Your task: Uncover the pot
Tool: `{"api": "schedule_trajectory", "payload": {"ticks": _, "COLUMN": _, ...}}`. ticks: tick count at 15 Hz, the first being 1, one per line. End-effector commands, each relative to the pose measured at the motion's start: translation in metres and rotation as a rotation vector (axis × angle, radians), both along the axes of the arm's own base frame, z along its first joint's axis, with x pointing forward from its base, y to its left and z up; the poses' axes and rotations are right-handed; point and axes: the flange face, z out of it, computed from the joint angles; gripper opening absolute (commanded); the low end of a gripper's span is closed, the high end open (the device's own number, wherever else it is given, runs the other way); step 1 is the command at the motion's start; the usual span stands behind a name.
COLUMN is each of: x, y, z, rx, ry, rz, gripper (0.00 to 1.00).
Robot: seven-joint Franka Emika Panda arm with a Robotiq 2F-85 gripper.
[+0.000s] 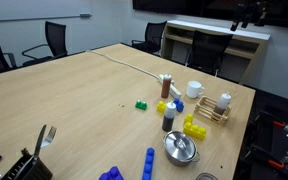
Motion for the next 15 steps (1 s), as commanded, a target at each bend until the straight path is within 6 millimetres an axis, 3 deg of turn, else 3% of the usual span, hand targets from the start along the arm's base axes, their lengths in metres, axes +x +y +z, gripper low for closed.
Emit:
{"api": "schedule_trajectory", "payload": {"ticks": 1, "x": 0.000, "y": 0.000, "z": 0.001, "rx": 0.000, "ry": 0.000, "rz": 0.000, "gripper": 1.00}}
{"api": "schedule_trajectory", "payload": {"ticks": 5, "x": 0.004, "y": 0.010, "z": 0.002, "rx": -0.018, "ry": -0.003, "rz": 0.005, "gripper": 1.00}}
{"api": "schedule_trajectory", "payload": {"ticks": 7, "x": 0.012, "y": 0.032, "z": 0.002, "rx": -0.047, "ry": -0.011, "rz": 0.011, "gripper": 1.00}}
{"api": "schedule_trajectory", "payload": {"ticks": 11, "x": 0.034, "y": 0.113, "z": -0.008, "rx": -0.088, "ry": -0.022, "rz": 0.057, "gripper": 1.00}}
{"api": "schedule_trajectory", "payload": {"ticks": 15, "x": 0.052, "y": 0.193, "z": -0.041, "rx": -0.074, "ry": 0.002, "rz": 0.115, "gripper": 1.00}}
